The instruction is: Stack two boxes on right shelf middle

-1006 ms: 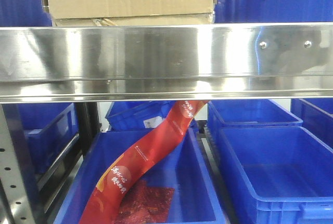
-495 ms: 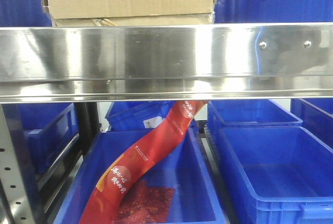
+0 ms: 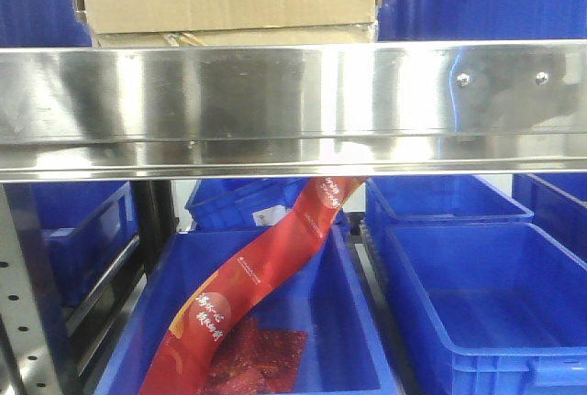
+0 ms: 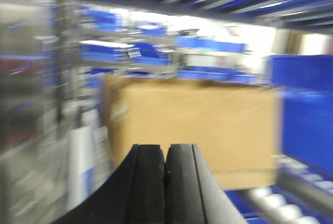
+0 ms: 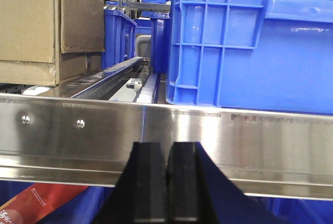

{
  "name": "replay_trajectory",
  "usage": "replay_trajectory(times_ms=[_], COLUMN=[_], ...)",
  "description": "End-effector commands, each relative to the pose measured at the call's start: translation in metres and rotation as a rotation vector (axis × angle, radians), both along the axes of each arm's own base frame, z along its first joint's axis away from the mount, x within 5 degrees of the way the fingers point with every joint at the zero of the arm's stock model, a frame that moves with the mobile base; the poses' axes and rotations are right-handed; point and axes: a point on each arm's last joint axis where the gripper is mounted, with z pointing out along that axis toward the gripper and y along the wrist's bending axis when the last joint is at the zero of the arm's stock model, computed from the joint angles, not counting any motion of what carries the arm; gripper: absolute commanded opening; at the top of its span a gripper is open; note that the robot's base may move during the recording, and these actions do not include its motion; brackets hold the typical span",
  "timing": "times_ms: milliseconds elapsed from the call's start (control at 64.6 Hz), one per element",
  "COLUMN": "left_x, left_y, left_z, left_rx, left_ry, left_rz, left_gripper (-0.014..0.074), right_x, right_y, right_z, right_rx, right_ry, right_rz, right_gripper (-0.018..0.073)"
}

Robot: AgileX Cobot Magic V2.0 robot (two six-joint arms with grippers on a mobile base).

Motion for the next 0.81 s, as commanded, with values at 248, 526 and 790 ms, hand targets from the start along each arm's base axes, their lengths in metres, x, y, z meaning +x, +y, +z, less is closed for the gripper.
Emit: replay_trajectory(times_ms=[248,526,790], left_x=[-0.03,-0.037,-0.038], left_y=[0.018,0.019,0.019], left_z=[-0.101,-0.128,-0.126], left_rx=[0.089,0.083,0.091], left_ry=[0.034,0.028,-0.001], left_rz=[0.189,0.207,0.21], left_gripper=[-0.0111,-0.0111,-0.0111], right_x=[0.0,0.0,0.0], right_y=[0.0,0.0,0.0], right_z=[0.0,0.0,0.001], right_rx=[-0.005,-0.005,-0.005], right_ry=[-0.012,-0.012,-0.014], right_rz=[-0.004,-0.004,-0.004], right_gripper=[-0.016,-0.016,-0.016])
